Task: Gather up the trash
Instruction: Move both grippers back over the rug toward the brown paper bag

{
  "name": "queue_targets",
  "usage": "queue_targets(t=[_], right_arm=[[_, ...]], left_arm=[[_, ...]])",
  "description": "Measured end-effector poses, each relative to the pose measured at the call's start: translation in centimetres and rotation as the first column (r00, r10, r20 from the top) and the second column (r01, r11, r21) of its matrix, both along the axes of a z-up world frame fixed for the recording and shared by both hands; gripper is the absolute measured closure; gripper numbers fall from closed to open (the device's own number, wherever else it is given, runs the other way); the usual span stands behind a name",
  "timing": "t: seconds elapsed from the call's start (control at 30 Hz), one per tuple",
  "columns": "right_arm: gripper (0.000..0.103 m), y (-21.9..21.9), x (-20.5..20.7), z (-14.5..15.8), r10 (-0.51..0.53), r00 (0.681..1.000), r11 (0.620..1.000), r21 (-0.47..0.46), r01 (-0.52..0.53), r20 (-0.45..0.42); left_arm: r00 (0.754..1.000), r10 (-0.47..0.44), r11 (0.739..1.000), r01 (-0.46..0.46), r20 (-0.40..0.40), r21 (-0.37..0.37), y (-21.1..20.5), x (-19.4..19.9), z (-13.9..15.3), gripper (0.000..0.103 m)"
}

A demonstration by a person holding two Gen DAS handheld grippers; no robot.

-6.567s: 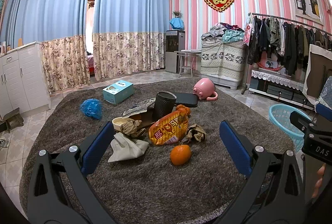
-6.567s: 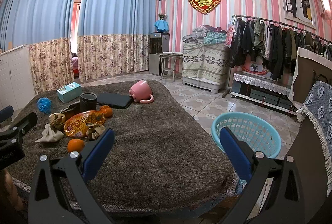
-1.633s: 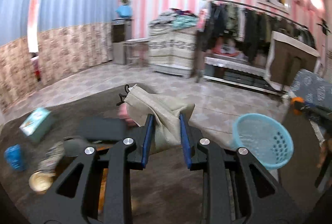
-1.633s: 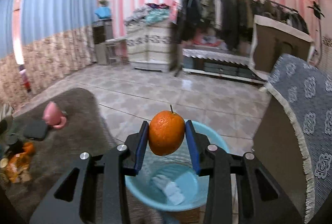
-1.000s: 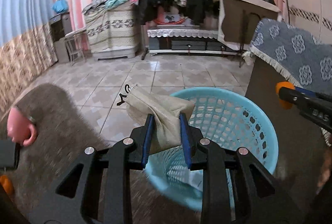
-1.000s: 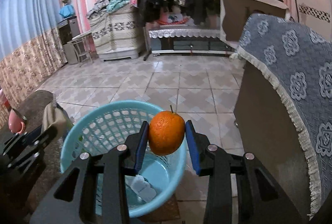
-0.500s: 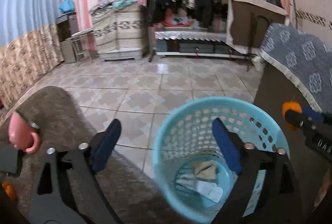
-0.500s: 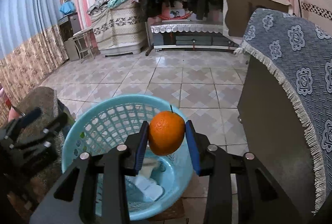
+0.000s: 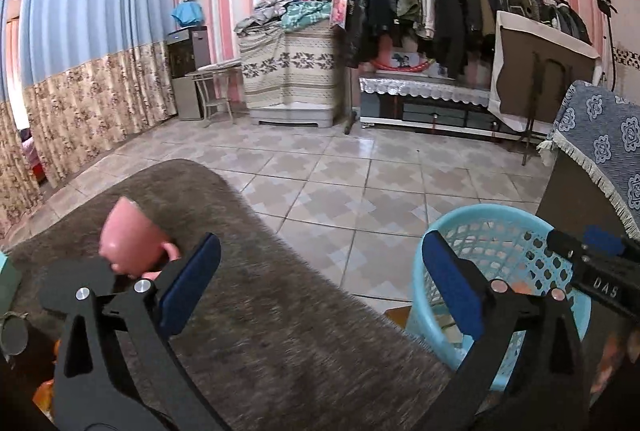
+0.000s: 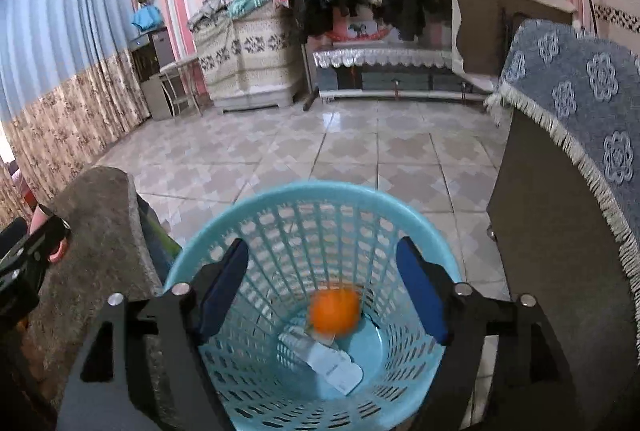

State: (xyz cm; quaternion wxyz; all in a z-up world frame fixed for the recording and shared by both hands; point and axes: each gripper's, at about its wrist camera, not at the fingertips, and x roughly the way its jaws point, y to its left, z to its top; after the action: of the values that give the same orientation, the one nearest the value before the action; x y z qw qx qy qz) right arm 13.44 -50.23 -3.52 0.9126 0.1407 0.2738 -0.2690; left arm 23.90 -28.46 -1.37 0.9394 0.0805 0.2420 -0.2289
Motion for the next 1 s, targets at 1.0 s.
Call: queue_targets(t=[1.0], right_arm=[[0.006,17.3,-0.9,4.4,0.364,0.926,0.926,-0.147,-0.348,0.100]], left_arm=[[0.930,0.365,0.931,-0.363,0.047,-0.047,23.7,-9.7,4.8,0.005]])
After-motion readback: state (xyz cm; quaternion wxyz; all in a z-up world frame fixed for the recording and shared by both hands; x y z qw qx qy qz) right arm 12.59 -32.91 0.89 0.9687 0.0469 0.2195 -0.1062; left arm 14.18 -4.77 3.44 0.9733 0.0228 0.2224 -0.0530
